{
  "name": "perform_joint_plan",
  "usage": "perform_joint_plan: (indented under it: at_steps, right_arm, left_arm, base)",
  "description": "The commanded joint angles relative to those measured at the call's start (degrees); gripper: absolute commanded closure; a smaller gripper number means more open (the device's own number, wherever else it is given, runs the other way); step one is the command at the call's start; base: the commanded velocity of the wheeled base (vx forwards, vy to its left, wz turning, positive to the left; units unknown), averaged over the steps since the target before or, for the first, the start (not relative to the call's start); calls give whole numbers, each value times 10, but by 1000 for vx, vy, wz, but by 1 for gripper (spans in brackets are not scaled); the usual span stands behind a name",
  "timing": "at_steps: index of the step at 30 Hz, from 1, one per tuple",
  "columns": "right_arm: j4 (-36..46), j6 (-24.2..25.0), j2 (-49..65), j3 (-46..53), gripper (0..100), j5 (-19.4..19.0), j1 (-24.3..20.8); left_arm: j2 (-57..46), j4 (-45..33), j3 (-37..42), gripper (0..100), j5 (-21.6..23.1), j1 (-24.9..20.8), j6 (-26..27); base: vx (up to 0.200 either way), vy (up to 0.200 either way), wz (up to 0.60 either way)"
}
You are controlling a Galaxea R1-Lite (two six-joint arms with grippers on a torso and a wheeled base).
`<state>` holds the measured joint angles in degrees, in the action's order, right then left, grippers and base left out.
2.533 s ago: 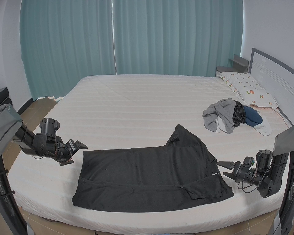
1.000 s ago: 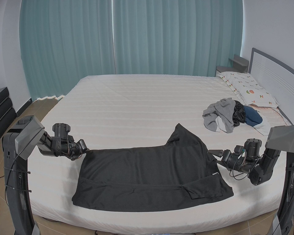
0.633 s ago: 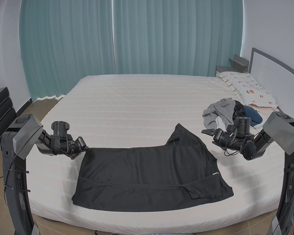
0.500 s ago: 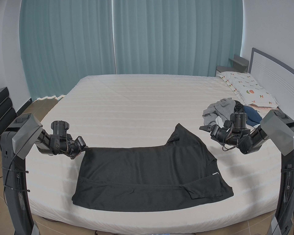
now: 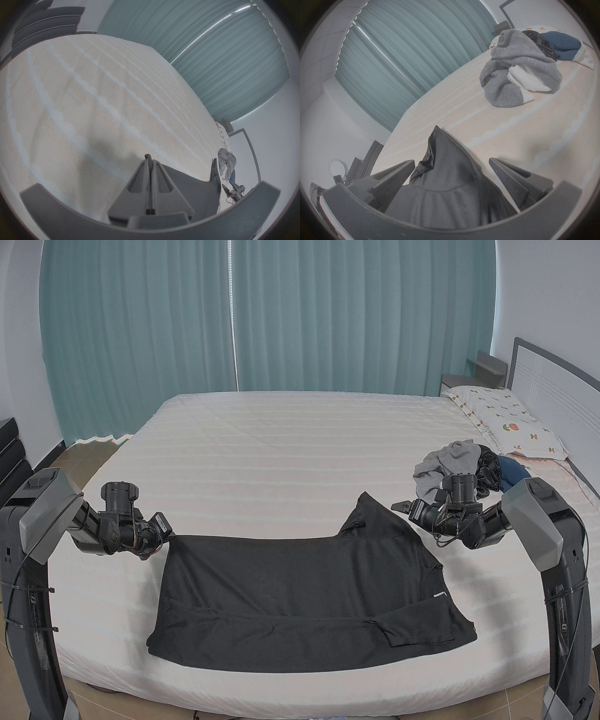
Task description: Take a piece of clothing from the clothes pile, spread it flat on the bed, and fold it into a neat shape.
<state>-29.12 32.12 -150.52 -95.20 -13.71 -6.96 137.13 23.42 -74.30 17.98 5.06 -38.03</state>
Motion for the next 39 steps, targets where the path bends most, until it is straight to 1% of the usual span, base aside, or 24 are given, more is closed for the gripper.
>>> perform_joint_plan:
  at_steps: [1, 4, 9, 10, 17, 25, 28, 29, 31, 33, 36, 39]
  right_arm:
    - [1, 0, -34, -31, 0, 5, -2]
    - [8, 0, -48, -53, 0, 7, -1]
    - [21, 0, -54, -61, 0, 7, -2]
    - [21, 0, -54, -61, 100, 7, -2]
    - [27, -5, -56, -57, 100, 12, 1]
    - [25, -3, -29, -56, 100, 22, 12]
    - [21, 1, -14, -50, 100, 23, 17]
    - [18, 3, -1, -30, 100, 22, 20]
    - [6, 4, 12, 6, 100, 22, 20]
    - [-28, 7, 17, 35, 100, 22, 21]
    - [-80, 19, 22, 50, 100, 30, 27]
    - [-89, 36, 32, 64, 100, 40, 27]
  left_arm:
    - [-1, 3, 4, 100, -1, 0, 1]
    - [-1, 3, 4, 100, -1, 0, 1]
    - [-1, 3, 4, 100, -1, 0, 1]
    - [-1, 3, 4, 100, -1, 0, 1]
    - [-1, 3, 5, 100, -1, 0, 1]
    - [-6, 3, 5, 100, -1, 0, 2]
    - [-10, 3, 5, 100, -12, 0, 2]
    - [-12, 4, 5, 100, -22, 0, 3]
    - [-13, 4, 4, 100, -30, 0, 3]
    - [-15, 4, 5, 100, -30, 0, 3]
    - [-20, 4, 6, 100, -30, 0, 3]
    - [-24, 5, 12, 100, -30, 0, 5]
  base:
    - [0, 0, 0]
    - [0, 0, 0]
    - [0, 0, 0]
    - [0, 0, 0]
    - [0, 0, 0]
    - [0, 0, 0]
    - [0, 0, 0]
    - [0, 0, 0]
    - [0, 0, 0]
    - [0, 0, 0]
    - [0, 0, 0]
    - [0, 0, 0]
